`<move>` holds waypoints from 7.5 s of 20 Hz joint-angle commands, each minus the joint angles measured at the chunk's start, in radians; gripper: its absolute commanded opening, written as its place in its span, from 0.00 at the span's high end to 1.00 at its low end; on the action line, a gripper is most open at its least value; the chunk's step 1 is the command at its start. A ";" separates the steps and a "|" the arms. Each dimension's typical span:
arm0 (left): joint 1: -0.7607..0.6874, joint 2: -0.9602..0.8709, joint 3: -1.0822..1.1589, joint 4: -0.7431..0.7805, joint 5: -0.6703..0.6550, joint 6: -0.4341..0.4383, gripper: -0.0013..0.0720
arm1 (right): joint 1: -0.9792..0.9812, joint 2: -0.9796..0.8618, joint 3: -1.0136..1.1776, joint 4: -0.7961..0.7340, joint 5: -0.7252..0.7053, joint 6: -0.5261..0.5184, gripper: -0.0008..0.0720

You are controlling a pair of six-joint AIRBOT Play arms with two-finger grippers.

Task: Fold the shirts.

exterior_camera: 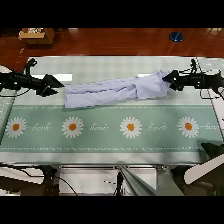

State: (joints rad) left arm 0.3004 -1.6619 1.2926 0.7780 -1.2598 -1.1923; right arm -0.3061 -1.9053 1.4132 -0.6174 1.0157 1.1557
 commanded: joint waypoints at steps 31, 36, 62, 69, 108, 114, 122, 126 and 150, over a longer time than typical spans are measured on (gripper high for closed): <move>-0.905 -0.183 0.002 -0.480 0.404 0.001 0.95 | 0.276 0.800 0.000 -0.411 0.370 0.343 0.95; -0.935 -0.168 0.002 -0.618 0.438 0.059 0.95 | 0.276 0.831 0.000 -0.441 0.373 0.371 0.95; 0.077 0.743 -0.018 0.094 -0.024 -0.051 0.95 | 1.049 0.167 0.000 -0.230 -0.438 0.536 0.38; 0.077 0.718 -0.018 0.094 -0.024 -0.051 0.95 | 0.779 0.445 0.000 -0.690 0.048 0.516 0.39; 0.041 0.557 -0.018 0.095 -0.050 -0.020 0.71 | -0.236 1.068 -0.101 -1.019 0.642 0.477 0.95; 0.036 0.480 -0.018 0.095 -0.050 0.005 0.71 | -0.548 1.081 -0.103 -1.219 0.840 0.407 0.95; 0.037 0.402 -0.018 0.094 -0.050 0.032 0.71 | -0.743 1.099 -0.281 -1.330 0.840 0.377 0.95; 0.037 0.377 -0.018 0.095 0.002 0.033 0.71 | -0.845 1.194 -0.461 -1.474 0.794 0.377 0.95; -0.095 0.360 -0.012 0.013 0.231 0.081 0.21 | -0.419 1.067 -0.275 -0.867 -0.006 0.301 0.32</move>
State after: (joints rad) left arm 0.2668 -1.2991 1.2762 0.8097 -1.0782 -1.1088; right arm -0.9779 -0.7609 0.9730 -1.8267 1.1492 1.5017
